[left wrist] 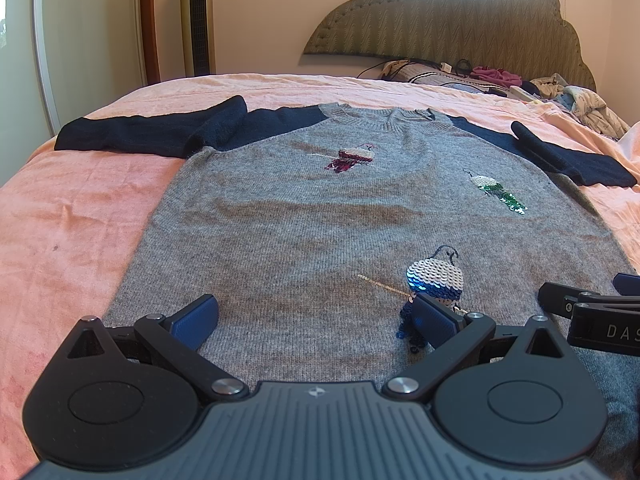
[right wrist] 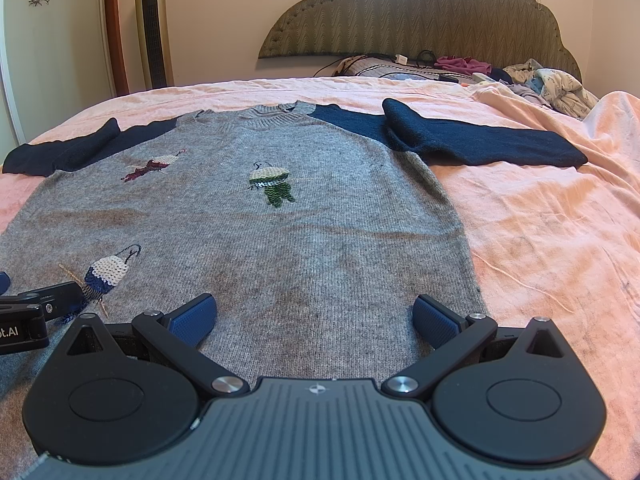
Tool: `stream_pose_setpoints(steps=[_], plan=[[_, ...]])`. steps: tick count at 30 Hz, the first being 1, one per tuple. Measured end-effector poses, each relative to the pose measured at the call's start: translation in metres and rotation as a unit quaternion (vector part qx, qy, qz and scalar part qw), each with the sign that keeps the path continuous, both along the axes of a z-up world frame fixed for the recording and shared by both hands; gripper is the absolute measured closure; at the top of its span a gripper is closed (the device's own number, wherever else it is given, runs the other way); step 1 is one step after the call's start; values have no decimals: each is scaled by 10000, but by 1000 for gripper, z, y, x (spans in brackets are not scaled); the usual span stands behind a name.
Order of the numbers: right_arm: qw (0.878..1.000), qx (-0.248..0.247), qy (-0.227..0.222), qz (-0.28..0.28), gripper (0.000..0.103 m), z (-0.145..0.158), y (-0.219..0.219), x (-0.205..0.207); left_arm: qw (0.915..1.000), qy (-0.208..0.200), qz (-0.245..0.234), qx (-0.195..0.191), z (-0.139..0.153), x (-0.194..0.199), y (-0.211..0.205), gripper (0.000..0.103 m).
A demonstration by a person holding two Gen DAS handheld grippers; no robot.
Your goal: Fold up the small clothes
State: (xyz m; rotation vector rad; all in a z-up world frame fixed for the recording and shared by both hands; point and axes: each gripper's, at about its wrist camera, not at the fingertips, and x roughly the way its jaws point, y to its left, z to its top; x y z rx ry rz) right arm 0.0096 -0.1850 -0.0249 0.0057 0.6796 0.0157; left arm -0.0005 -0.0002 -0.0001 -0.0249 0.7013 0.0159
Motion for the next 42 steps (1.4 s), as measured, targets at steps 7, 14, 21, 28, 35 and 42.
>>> stream_pose_setpoints(steps=[7, 14, 21, 28, 35, 42], plan=[[10000, 0, -1, 0, 0, 0, 0, 0, 10000, 0, 0, 0, 0, 0, 0, 0], [10000, 1, -1, 0, 0, 0, 0, 0, 10000, 0, 0, -1, 0, 0, 0, 0], [10000, -4, 8, 4, 0, 0, 0, 0, 10000, -10, 5, -9, 0, -1, 1, 0], [10000, -4, 10, 4, 0, 0, 0, 0, 10000, -8, 4, -3, 0, -1, 1, 0], [9863, 1431, -815, 60, 0, 52, -80, 13, 10000, -12, 4, -11, 0, -1, 1, 0], [9014, 3643, -1180, -2022, 0, 44, -302, 111, 10000, -13, 0, -19, 1, -2, 2, 0]])
